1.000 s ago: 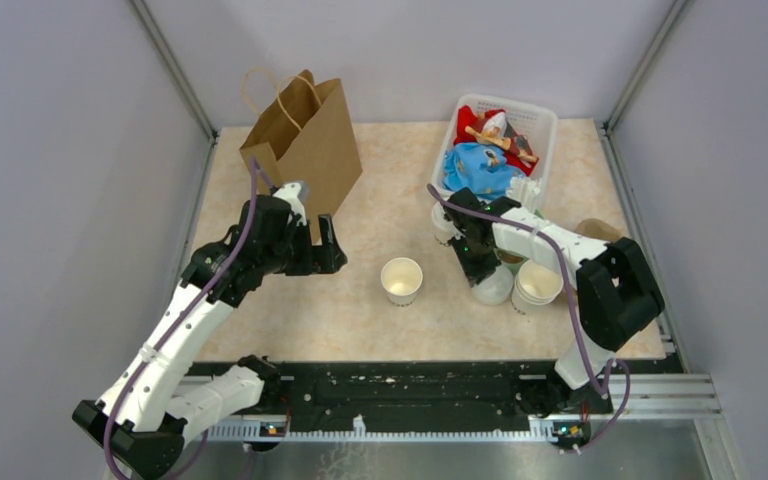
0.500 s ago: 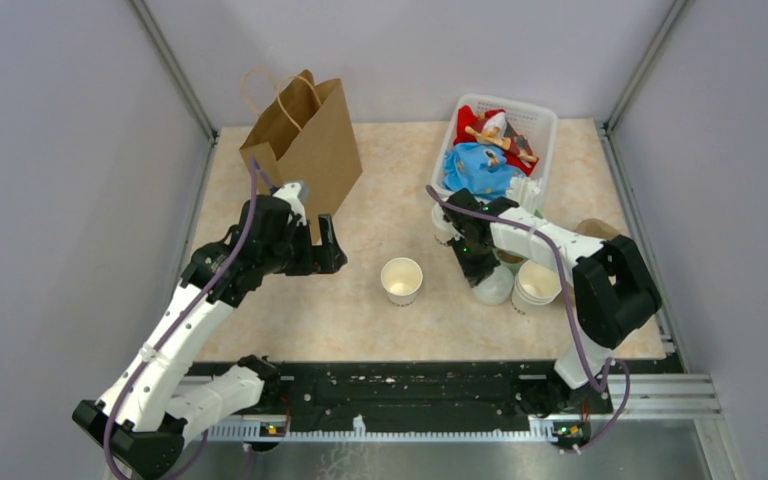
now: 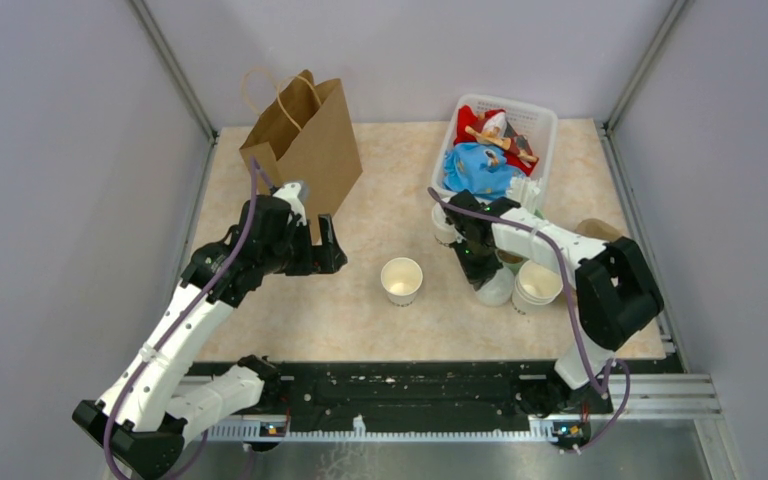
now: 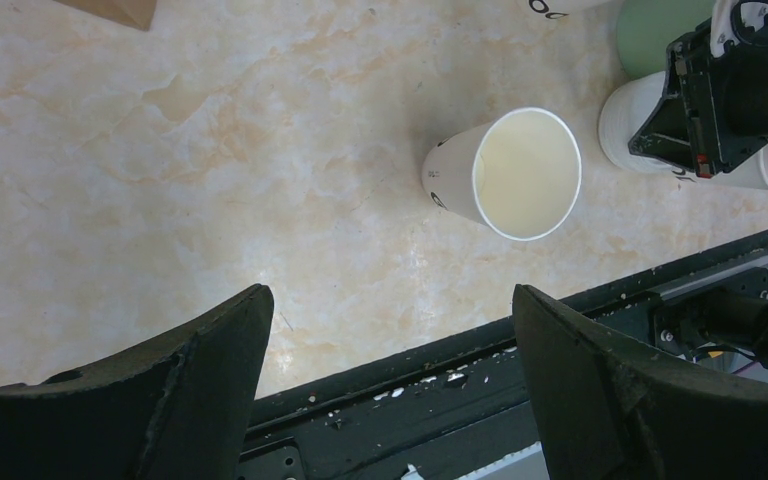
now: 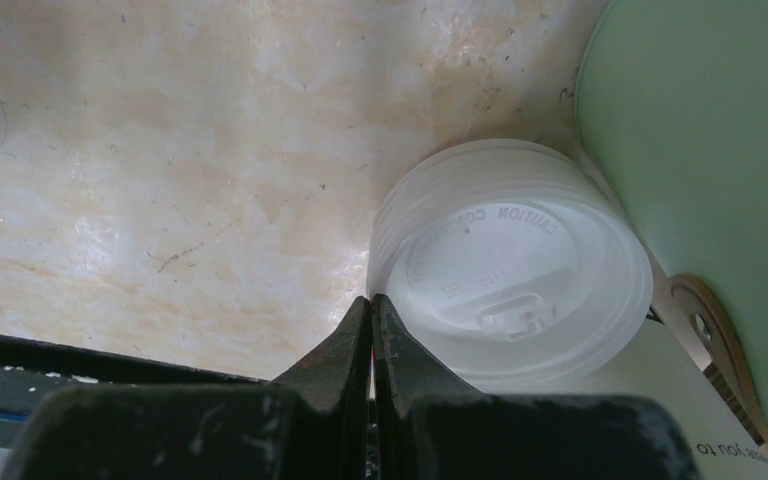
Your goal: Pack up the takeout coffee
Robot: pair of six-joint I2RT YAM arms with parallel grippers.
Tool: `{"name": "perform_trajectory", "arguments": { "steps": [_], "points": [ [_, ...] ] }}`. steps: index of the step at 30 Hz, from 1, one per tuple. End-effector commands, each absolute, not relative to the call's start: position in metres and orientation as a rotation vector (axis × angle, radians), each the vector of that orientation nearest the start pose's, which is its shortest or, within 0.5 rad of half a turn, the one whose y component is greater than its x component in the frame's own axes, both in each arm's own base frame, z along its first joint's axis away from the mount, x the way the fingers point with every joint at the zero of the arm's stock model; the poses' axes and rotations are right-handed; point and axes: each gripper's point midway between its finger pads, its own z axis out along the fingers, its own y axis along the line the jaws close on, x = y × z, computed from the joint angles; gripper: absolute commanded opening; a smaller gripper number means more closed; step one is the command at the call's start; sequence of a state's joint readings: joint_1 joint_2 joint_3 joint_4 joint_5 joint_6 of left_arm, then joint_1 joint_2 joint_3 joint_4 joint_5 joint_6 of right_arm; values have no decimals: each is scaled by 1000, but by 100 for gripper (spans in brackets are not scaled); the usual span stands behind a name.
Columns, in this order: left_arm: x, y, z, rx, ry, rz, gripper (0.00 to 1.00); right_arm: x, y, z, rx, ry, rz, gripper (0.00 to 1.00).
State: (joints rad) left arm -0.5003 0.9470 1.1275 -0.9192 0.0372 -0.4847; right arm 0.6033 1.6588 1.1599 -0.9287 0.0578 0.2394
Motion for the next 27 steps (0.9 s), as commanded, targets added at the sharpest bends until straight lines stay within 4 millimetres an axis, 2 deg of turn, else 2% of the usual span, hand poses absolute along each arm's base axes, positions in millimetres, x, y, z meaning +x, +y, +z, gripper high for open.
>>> {"name": "perform_trajectory", "arguments": {
  "steps": [1,10,22,27],
  "points": [
    [218,-151,244,46,2325,-570,95,237,163,90,-477,2893,61,0],
    [217,-154,243,45,2328,-593,95,239,166,103,-462,2875,90,1],
    [215,-156,245,54,2331,-606,95,242,168,79,-446,2901,129,5],
    [214,-157,243,62,2340,-612,95,239,174,75,-424,2926,231,9]
  ]
}}
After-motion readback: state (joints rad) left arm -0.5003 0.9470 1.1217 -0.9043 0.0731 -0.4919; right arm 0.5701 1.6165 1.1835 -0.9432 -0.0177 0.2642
